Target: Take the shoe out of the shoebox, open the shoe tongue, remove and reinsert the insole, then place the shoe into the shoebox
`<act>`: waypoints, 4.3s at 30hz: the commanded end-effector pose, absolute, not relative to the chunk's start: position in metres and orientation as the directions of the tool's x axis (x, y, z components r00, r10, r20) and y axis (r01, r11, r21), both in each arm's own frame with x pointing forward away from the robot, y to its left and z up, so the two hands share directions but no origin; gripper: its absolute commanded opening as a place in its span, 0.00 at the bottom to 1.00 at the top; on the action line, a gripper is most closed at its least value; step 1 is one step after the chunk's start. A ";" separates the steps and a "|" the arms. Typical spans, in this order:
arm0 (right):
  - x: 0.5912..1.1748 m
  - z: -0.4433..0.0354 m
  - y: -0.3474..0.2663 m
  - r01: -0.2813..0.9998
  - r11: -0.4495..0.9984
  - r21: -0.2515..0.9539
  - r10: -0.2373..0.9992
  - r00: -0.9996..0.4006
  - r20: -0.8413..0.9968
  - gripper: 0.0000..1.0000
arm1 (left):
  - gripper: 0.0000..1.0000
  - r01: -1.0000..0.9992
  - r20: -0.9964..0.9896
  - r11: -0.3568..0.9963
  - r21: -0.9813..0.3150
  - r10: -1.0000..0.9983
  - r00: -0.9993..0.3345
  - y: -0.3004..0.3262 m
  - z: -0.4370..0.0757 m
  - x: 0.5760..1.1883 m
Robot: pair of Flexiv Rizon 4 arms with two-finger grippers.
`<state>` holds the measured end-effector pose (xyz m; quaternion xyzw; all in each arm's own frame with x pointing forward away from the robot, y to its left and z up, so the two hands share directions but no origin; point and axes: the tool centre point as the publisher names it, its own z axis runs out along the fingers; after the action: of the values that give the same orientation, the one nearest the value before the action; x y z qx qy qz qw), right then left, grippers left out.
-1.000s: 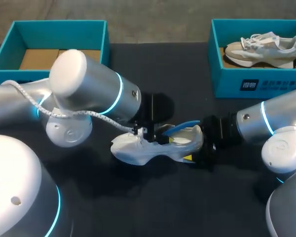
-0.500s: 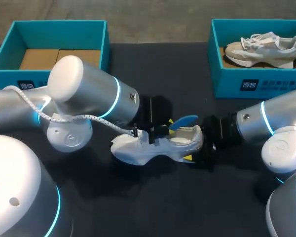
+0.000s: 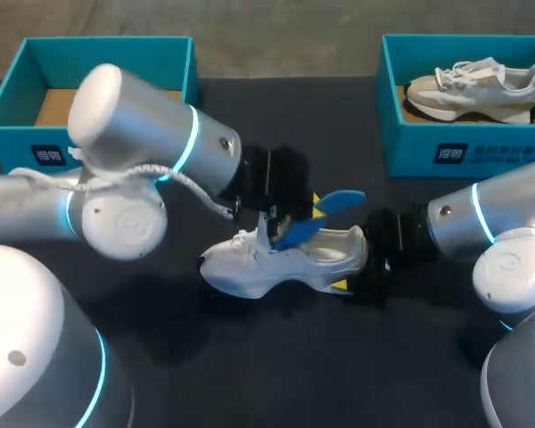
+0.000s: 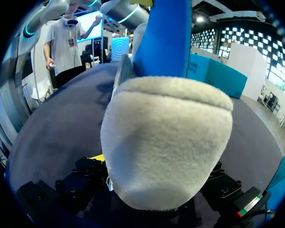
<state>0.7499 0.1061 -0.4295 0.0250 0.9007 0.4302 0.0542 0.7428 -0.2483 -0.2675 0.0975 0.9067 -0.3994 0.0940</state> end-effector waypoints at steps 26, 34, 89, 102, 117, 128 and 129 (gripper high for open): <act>0.749 -0.431 0.107 -0.001 0.632 0.775 0.093 -0.993 -0.077 0.00 | 0.00 0.371 -0.289 0.400 -0.838 0.251 -0.924 -0.257 -0.159 0.734; 0.749 -0.431 0.107 -0.001 0.632 0.775 0.093 -0.993 -0.077 0.00 | 0.00 0.396 -0.321 0.349 -0.850 0.253 -0.913 -0.256 -0.129 0.735; 0.749 -0.431 0.107 -0.001 0.632 0.775 0.093 -0.993 -0.077 0.00 | 0.00 -0.511 0.522 0.114 -0.852 0.134 -0.842 -0.232 0.032 0.660; 0.749 -0.431 0.107 -0.001 0.632 0.775 0.093 -0.993 -0.077 0.00 | 0.00 -0.675 0.684 0.143 -0.724 0.274 -0.676 -0.213 0.079 0.632; 0.749 -0.431 0.107 -0.001 0.632 0.775 0.093 -0.993 -0.077 0.00 | 0.00 -0.749 0.738 0.079 -0.658 0.265 -0.620 -0.227 0.074 0.605; 0.749 -0.431 0.107 -0.001 0.632 0.775 0.093 -0.993 -0.077 0.00 | 0.00 -0.748 0.744 0.128 -0.652 0.297 -0.598 -0.230 0.073 0.590; 0.749 -0.431 0.107 -0.001 0.632 0.775 0.093 -0.993 -0.077 0.00 | 0.00 -0.748 0.744 0.128 -0.652 0.297 -0.598 -0.230 0.073 0.590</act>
<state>0.7499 0.1062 -0.4295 0.0250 0.9007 0.4302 0.0542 0.5898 -0.2294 0.0728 -0.1794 0.6283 -0.6356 -0.4111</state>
